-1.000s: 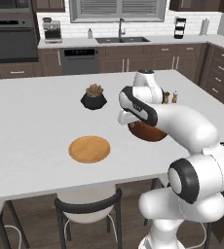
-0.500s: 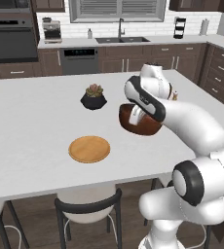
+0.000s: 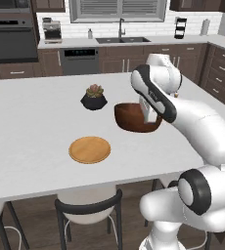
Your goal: Pick the chicken drumstick and onion from their plates and place them in the bowl. Then put the bowl in the fridge.
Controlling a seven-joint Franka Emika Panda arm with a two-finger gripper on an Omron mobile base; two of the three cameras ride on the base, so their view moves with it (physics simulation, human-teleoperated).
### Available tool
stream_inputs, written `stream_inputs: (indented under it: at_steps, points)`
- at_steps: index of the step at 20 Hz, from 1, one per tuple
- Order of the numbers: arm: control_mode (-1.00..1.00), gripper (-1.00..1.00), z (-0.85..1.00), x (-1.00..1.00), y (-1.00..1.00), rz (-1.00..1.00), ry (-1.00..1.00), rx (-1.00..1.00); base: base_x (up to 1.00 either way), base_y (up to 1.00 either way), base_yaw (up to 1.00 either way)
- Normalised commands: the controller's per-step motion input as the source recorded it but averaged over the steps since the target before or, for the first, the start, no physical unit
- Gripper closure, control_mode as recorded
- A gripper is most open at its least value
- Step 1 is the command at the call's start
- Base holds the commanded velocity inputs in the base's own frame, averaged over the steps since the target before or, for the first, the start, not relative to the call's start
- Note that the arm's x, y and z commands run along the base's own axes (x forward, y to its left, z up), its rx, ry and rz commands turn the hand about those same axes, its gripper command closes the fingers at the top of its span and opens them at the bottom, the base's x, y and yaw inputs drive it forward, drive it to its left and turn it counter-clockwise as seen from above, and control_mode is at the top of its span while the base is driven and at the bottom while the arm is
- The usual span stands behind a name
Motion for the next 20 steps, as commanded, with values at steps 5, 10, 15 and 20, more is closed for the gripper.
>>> stream_inputs:
  at_steps: [5, 10, 15, 20]
  points:
    - [-1.0, 1.0, 0.25, -0.81, -0.14, 0.19, -0.34, -0.01, 0.0, 0.0, 0.0]
    - [-1.0, 1.0, 0.21, -0.66, -0.13, 0.15, -0.18, 0.0, 0.0, 0.0, 0.0]
    - [-1.0, 1.0, 0.4, -0.53, -0.19, 0.05, 0.04, 0.0, 0.0, 0.0, 0.0]
    - [-1.0, 1.0, 0.07, -0.24, -0.14, -0.03, 0.08, 0.0, 0.0, 0.0, 0.0]
